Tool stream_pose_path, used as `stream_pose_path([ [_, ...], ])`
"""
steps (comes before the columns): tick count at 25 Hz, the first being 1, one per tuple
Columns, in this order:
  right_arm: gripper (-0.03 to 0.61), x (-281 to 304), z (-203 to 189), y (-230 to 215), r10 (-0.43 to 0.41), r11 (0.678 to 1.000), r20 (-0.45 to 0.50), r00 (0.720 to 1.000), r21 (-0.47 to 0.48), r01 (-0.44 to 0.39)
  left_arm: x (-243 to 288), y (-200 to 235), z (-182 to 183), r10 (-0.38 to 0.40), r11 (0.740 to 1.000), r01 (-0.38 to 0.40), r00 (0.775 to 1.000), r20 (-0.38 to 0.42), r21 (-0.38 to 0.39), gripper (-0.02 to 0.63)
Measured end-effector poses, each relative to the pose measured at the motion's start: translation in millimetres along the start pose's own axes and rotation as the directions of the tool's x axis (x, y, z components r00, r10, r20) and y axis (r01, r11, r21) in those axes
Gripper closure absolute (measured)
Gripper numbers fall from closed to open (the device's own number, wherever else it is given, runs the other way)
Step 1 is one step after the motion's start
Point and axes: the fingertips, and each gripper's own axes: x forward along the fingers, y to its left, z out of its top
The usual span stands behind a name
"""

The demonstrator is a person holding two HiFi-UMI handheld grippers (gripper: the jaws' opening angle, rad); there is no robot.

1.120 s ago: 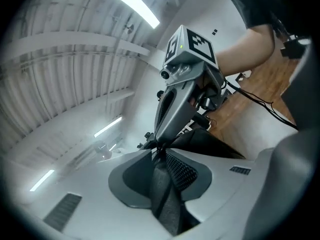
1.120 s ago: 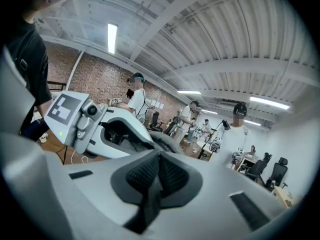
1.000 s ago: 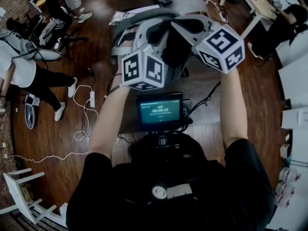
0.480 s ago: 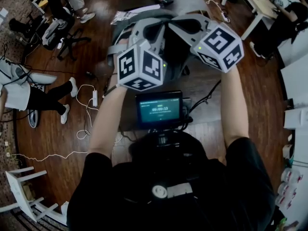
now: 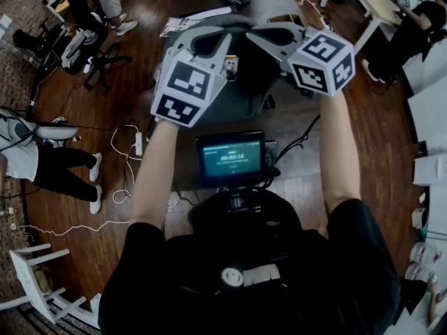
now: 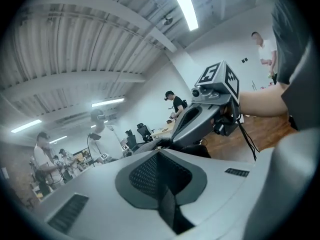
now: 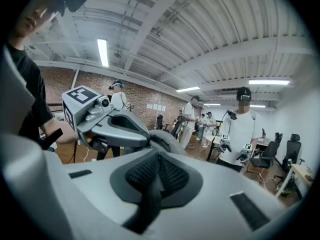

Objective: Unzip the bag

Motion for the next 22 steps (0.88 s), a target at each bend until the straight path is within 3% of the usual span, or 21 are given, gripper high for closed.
stream_pose_path([
  [5, 0.551, -7, 0, -3, -0.003, 1.000, -0.008, 1.000, 0.008, 0.003, -6, 4, 3, -0.033, 0.996, 0.035, 0.999, 0.026, -0.083, 0.611],
  [10, 0.552, -15, 2, 3, -0.016, 0.998, -0.059, 0.998, -0.069, 0.012, -14, 1, 9, -0.087, 0.984, 0.094, 0.995, 0.054, -0.151, 0.611],
  [14, 0.551, -20, -6, 1, -0.007, 0.999, -0.054, 0.999, -0.039, 0.005, -15, -1, 7, -0.103, 0.977, 0.114, 0.992, 0.074, -0.179, 0.611],
  [18, 0.568, -45, -33, -32, -0.113, 0.994, -0.102, 0.988, -0.017, 0.112, -27, 18, -3, -0.067, 0.974, 0.081, 0.995, 0.073, -0.210, 0.611],
  [21, 0.568, -76, -35, -37, -0.092, 0.992, 0.029, 0.995, 0.093, 0.089, -33, 24, -5, -0.067, 0.974, 0.083, 0.994, 0.081, -0.212, 0.611],
  [22, 0.566, -78, -26, -29, -0.091, 0.994, 0.079, 0.993, 0.073, 0.086, -30, 18, -2, -0.086, 0.974, 0.102, 0.992, 0.087, -0.204, 0.611],
])
